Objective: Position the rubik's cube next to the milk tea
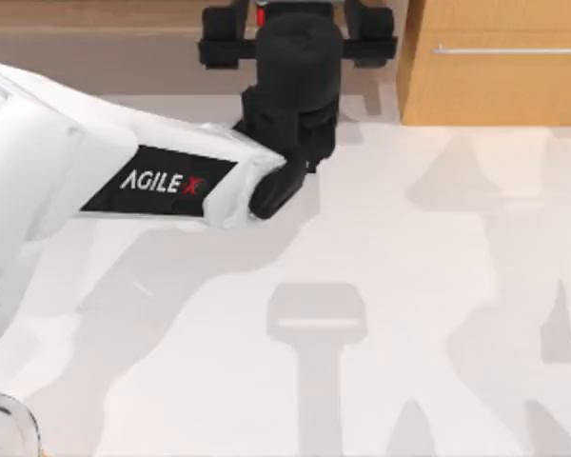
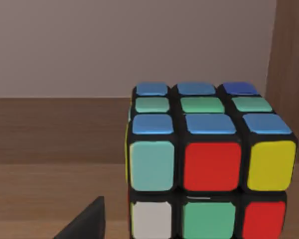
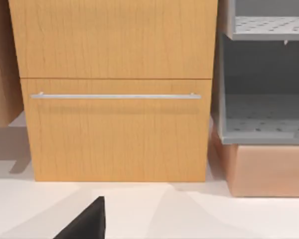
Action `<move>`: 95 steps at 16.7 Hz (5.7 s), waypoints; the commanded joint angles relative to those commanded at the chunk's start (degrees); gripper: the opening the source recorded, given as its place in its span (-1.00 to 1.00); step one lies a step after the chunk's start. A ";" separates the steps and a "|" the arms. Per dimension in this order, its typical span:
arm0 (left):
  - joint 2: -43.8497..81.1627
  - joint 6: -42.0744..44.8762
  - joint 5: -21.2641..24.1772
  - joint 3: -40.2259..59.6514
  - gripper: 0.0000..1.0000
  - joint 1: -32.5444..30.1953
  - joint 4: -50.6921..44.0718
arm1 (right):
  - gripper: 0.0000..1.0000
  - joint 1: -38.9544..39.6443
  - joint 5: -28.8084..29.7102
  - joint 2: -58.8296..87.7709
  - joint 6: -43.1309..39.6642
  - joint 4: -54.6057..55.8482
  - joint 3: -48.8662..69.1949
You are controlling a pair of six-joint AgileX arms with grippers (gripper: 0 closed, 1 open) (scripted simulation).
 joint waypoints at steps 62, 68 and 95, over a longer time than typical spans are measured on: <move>3.20 1.09 5.17 9.38 -1.00 6.33 -7.51 | 1.00 0.00 0.00 0.00 0.00 0.00 0.00; -16.09 5.71 8.22 -1.53 -1.00 20.19 -31.99 | 1.00 0.00 0.00 0.00 0.00 0.00 0.00; -60.42 35.80 36.59 -37.01 -1.00 74.97 -112.16 | 1.00 0.00 0.00 0.00 0.00 0.00 0.00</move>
